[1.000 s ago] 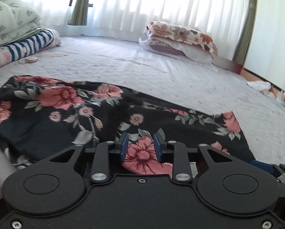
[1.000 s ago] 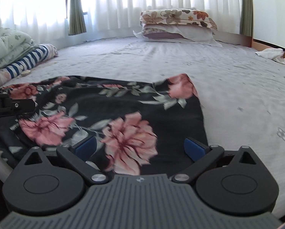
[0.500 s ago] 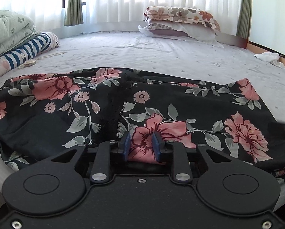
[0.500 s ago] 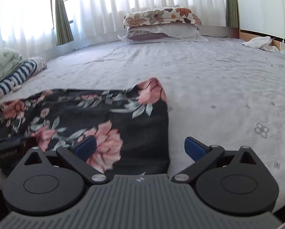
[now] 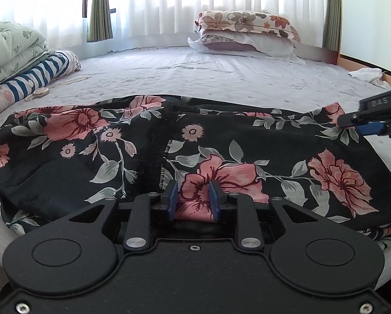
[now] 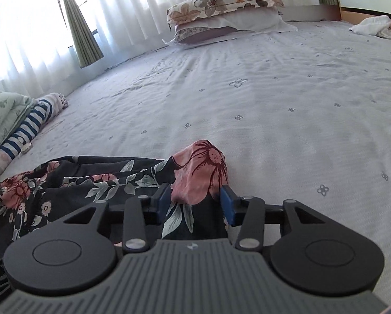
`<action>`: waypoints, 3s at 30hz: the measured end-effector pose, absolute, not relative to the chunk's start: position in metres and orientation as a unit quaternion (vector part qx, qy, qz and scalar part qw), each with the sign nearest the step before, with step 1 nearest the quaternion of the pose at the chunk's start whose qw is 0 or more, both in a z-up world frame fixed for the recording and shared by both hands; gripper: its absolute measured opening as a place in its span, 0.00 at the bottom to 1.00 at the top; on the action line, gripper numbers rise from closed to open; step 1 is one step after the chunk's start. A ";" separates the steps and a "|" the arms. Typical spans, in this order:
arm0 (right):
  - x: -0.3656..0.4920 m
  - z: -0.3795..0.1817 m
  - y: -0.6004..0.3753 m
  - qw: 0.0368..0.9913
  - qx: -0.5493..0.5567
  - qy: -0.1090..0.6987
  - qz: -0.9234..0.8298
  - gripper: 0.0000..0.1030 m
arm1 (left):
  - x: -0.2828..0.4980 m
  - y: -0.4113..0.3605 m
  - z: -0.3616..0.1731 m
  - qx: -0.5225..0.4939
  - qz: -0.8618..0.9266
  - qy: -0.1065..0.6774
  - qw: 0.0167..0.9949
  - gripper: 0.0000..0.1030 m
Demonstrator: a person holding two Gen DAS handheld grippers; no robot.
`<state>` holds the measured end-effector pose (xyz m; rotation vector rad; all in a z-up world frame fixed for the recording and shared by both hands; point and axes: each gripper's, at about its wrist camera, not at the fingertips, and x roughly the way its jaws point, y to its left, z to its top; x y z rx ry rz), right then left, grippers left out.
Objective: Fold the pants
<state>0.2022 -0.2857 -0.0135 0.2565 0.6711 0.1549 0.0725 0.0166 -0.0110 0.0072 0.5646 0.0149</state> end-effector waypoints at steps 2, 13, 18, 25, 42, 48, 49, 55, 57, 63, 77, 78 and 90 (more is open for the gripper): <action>0.212 -0.018 -0.284 0.932 0.118 0.338 0.057 0.48 | 0.072 0.016 -0.011 0.006 0.006 0.277 0.961 0.24; 0.215 -0.018 -0.277 0.949 0.057 0.309 0.000 0.56 | 0.071 0.016 -0.015 0.018 0.006 0.270 0.963 0.25; 0.236 -0.027 -0.282 0.937 0.045 0.346 -0.032 0.55 | 0.070 0.015 -0.015 0.017 0.007 0.270 0.963 0.25; 0.234 -0.025 -0.278 0.939 0.035 0.339 -0.035 0.65 | 0.070 0.016 -0.015 0.016 0.006 0.270 0.963 0.25; 0.130 0.004 -0.211 0.959 0.019 0.262 0.110 1.00 | 0.068 0.067 0.024 -0.077 0.007 0.259 0.963 0.54; 0.131 -0.009 -0.168 0.949 0.016 0.282 0.142 1.00 | 0.063 0.124 0.036 -0.080 0.096 0.229 0.966 0.69; 0.130 -0.009 -0.161 0.948 0.014 0.281 0.147 1.00 | 0.063 0.135 0.036 -0.083 0.114 0.228 0.963 0.70; 0.136 -0.009 -0.121 0.941 0.007 0.283 0.185 1.00 | 0.062 0.197 0.030 -0.135 0.196 0.223 0.945 0.75; 0.137 -0.009 -0.107 0.939 0.000 0.279 0.201 1.00 | 0.059 0.215 0.028 -0.156 0.213 0.220 0.939 0.76; 0.149 -0.030 -0.058 0.930 -0.071 0.313 0.182 1.00 | 0.055 0.259 0.019 -0.215 0.263 0.210 0.917 0.79; 0.143 -0.042 -0.063 0.938 -0.060 0.287 0.187 1.00 | 0.082 0.310 -0.005 -0.272 0.311 0.203 0.888 0.78; 0.144 -0.042 -0.065 0.937 -0.056 0.289 0.189 1.00 | 0.083 0.311 -0.007 -0.272 0.311 0.200 0.888 0.77; 0.144 -0.043 -0.066 0.938 -0.053 0.285 0.191 1.00 | 0.086 0.330 -0.022 -0.357 0.267 0.153 0.882 0.40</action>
